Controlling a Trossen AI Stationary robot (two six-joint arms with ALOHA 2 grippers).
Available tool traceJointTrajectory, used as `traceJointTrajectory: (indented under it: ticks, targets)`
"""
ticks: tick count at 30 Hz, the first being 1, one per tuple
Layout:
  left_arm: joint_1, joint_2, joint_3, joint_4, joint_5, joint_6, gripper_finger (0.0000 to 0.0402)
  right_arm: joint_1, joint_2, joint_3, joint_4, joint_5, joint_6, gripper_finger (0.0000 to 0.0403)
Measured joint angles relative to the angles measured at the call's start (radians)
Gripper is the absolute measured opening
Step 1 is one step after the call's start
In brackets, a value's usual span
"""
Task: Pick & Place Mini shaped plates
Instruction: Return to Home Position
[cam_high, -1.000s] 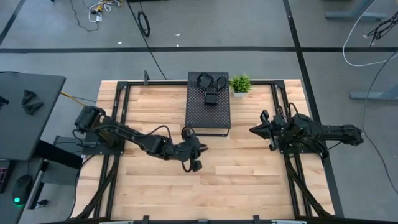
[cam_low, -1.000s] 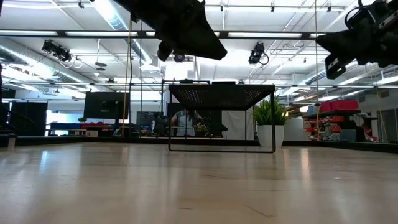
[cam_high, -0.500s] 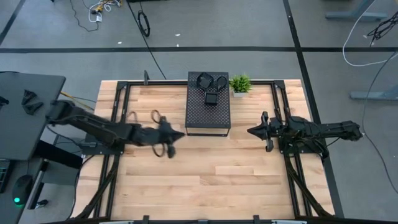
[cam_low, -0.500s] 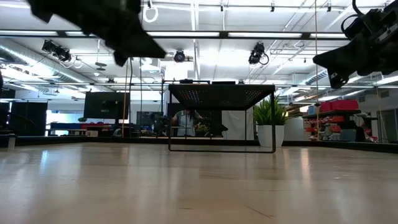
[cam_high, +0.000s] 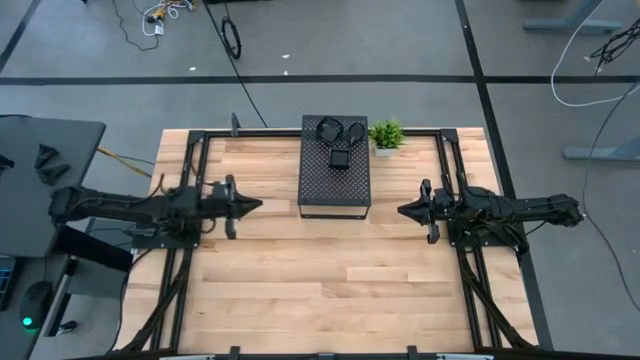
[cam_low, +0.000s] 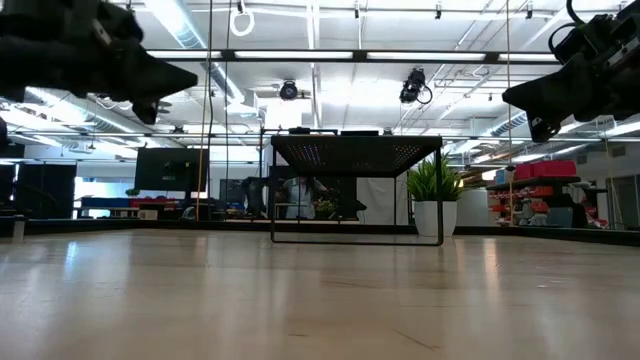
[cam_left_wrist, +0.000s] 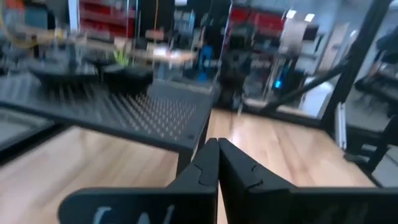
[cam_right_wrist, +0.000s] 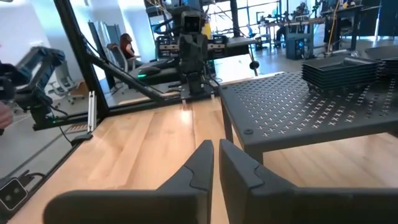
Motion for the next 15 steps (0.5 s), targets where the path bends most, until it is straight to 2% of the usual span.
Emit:
traceJointTrajectory:
  ticks: [4, 7, 15]
  targets:
    - [-0.001, -0.141, -0.093, 0.049, 0.004, 0.025, 0.0003, 0.0, 0.0, 0.0, 0.001, 0.0, 0.0, 0.0031]
    - [-0.019, -0.216, -0.098, -0.011, -0.003, 0.046, 0.0003, 0.0, 0.0, 0.0, 0.001, 0.0, 0.0, 0.0031]
    - [-0.102, -0.256, -0.098, -0.068, 0.015, 0.116, 0.0002, 0.0, 0.0, 0.0, 0.001, 0.0, 0.0, 0.0032]
